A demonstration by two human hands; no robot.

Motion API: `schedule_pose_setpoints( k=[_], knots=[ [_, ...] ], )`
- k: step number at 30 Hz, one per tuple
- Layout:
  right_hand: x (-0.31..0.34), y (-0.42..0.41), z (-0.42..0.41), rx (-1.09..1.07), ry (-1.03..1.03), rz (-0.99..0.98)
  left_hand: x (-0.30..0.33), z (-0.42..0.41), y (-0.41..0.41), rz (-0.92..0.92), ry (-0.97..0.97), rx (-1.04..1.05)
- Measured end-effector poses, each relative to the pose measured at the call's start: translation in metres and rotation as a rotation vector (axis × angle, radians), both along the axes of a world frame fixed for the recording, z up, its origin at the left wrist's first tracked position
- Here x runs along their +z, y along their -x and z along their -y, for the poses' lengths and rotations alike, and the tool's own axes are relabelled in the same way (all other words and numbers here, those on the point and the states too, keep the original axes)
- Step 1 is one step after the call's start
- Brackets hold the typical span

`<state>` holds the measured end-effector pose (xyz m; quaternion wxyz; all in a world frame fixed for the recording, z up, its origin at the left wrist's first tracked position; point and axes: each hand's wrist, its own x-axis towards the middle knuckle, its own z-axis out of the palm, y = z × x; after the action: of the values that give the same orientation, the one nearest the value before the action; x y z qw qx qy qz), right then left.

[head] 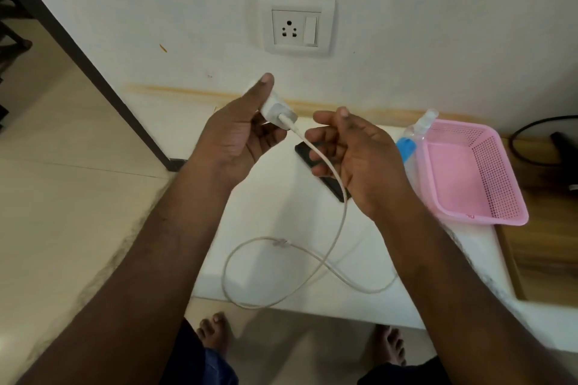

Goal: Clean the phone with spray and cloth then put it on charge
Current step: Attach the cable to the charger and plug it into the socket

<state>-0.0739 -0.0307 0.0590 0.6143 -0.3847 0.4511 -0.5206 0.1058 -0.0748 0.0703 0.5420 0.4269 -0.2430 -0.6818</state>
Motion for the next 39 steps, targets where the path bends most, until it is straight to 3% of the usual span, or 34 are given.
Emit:
schedule_pose_setpoints(
  k=[3,6,14,24,35,39],
  knots=[
    [-0.009,0.002,-0.003,0.019,-0.07,0.061,0.008,0.003,-0.008,-0.155,0.0,-0.047],
    [-0.01,-0.006,-0.009,0.09,-0.101,0.029,0.022,0.003,-0.013,-0.181,0.019,-0.082],
    [0.016,-0.034,-0.025,0.117,-0.067,-0.014,0.073,0.016,-0.019,0.004,0.015,-0.274],
    [0.062,-0.043,0.0,-0.002,-0.015,0.095,0.132,0.047,-0.028,0.308,0.243,-0.428],
    [0.088,-0.055,0.049,-0.012,0.016,-0.018,0.118,0.065,-0.023,0.624,0.3,-0.298],
    [0.081,-0.057,0.067,-0.033,0.006,0.028,0.106,0.071,-0.011,0.698,0.333,-0.262]
  ],
)
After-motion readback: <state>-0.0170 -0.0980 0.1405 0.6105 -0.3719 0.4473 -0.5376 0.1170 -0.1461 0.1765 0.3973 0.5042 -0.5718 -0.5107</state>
